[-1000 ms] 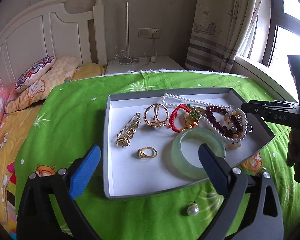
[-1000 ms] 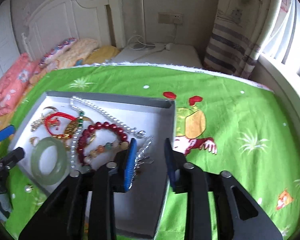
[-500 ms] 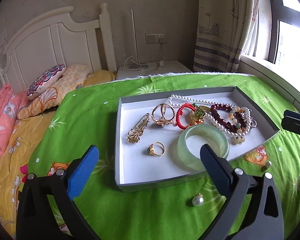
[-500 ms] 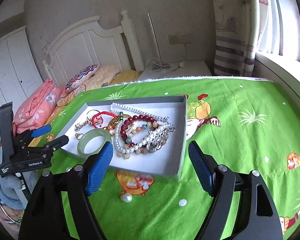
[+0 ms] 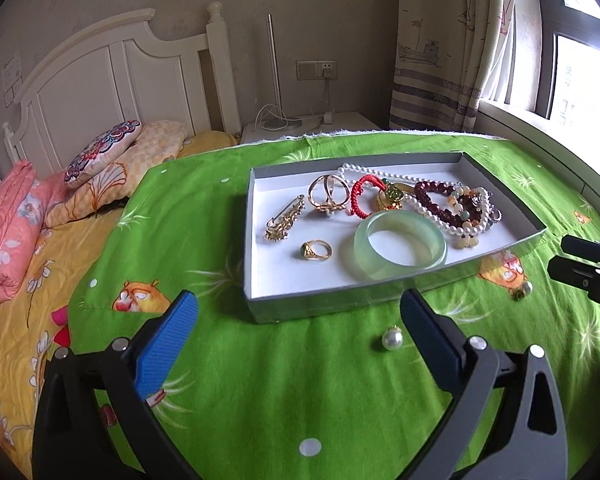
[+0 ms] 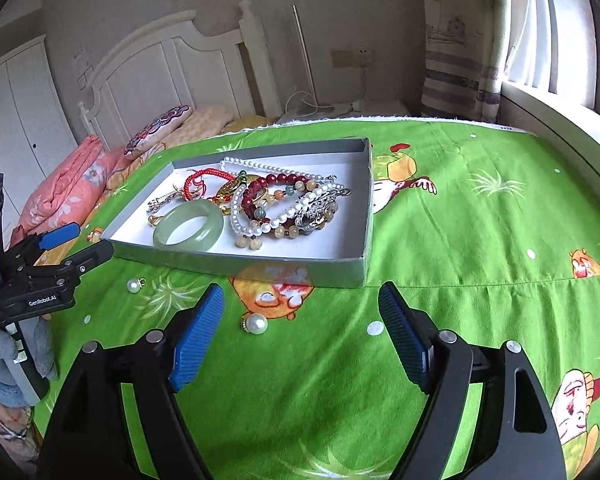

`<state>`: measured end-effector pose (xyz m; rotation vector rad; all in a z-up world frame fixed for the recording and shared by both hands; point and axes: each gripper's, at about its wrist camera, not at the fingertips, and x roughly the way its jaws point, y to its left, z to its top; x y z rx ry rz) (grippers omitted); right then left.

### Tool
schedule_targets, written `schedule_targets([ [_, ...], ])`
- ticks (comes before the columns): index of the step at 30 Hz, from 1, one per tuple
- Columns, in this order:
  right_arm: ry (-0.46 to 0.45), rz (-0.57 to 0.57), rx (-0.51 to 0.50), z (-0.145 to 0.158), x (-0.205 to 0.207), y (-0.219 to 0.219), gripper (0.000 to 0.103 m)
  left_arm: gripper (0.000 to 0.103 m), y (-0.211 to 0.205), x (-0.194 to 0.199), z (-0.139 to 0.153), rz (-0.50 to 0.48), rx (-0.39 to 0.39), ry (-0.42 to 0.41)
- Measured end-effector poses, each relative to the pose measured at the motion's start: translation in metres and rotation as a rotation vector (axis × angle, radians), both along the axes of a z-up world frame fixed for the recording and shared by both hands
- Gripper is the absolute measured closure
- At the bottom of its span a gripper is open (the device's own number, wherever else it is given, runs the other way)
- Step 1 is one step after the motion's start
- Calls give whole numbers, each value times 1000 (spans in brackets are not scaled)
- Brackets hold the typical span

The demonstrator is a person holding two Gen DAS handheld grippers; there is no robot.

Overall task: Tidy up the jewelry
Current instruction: 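Withdraw both open tools toward the loose pearl earring, then grasp the pearl earring with the right tool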

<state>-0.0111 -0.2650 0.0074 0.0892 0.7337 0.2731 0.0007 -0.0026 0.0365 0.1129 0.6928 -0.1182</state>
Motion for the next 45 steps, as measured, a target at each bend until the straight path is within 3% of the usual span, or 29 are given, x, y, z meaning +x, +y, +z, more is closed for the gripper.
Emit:
schedule_targets([
  [5,31,36,-78,-5,-4,16,26,3,10,-25,-7,-12,-87,45],
  [8,41,61,-144,-8,-4,28,27,3,9,-33,-16,-46,-96,86],
  [12,71,73,-215,-15,2,41,46,3,2,-36,-18,-77,-79,91],
  [16,82,99,-228,-18,4,47,55,3,-10,-36,-21,-128,-48,103],
  [18,92,110,-231,-19,6,50,63,8,-15,-33,-21,-145,-42,111],
  [27,88,143,-241,-19,6,57,77,35,-35,-5,-28,-214,-37,165],
  [30,87,147,-239,-19,6,57,83,50,-38,2,-32,-229,-38,192],
  [35,81,151,-236,-17,4,58,83,90,-41,4,-32,-258,-33,186],
  [45,59,146,-205,-13,-4,55,83,90,-47,-10,-20,-273,0,120],
])
